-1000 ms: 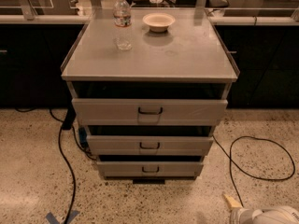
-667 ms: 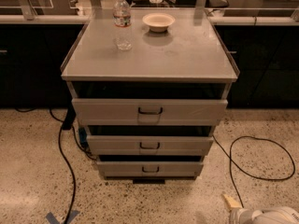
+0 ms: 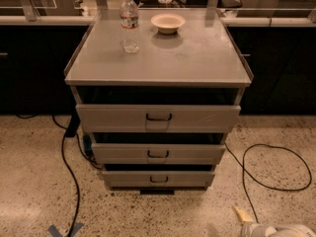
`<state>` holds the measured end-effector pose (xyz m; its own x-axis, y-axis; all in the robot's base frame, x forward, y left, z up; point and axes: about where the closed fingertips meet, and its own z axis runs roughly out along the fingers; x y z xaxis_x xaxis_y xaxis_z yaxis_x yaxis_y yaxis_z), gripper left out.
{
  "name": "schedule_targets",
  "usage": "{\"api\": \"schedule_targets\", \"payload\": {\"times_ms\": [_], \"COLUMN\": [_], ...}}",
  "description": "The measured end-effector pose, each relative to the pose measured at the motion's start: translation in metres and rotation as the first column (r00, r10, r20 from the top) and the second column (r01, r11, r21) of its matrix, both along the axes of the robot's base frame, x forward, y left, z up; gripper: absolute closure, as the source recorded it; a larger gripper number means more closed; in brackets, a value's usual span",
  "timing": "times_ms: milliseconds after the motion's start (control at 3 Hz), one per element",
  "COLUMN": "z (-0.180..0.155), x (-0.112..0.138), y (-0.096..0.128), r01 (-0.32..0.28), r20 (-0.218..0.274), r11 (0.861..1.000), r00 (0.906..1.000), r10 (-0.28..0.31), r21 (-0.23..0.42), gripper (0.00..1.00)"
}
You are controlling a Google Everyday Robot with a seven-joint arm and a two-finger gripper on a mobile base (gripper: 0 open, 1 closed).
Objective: Open bottom drawer
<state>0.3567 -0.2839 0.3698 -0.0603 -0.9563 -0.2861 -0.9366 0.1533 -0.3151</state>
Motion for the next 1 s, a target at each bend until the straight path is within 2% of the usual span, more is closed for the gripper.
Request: {"api": "schedule_targets", "payload": {"times_ms": [667,1000], "z": [-0.044,-0.101], "x": [0.026,0.056], "y": [-0.001,0.056], "r01": [0.030,0.079], "r20": [0.013,-0.007], "r11": [0.999,0.997], "r00": [0.9995,0.9969], "r10": [-0.030,-0.079], "r21": [0.012,0.024], "gripper": [0.00,0.00]}}
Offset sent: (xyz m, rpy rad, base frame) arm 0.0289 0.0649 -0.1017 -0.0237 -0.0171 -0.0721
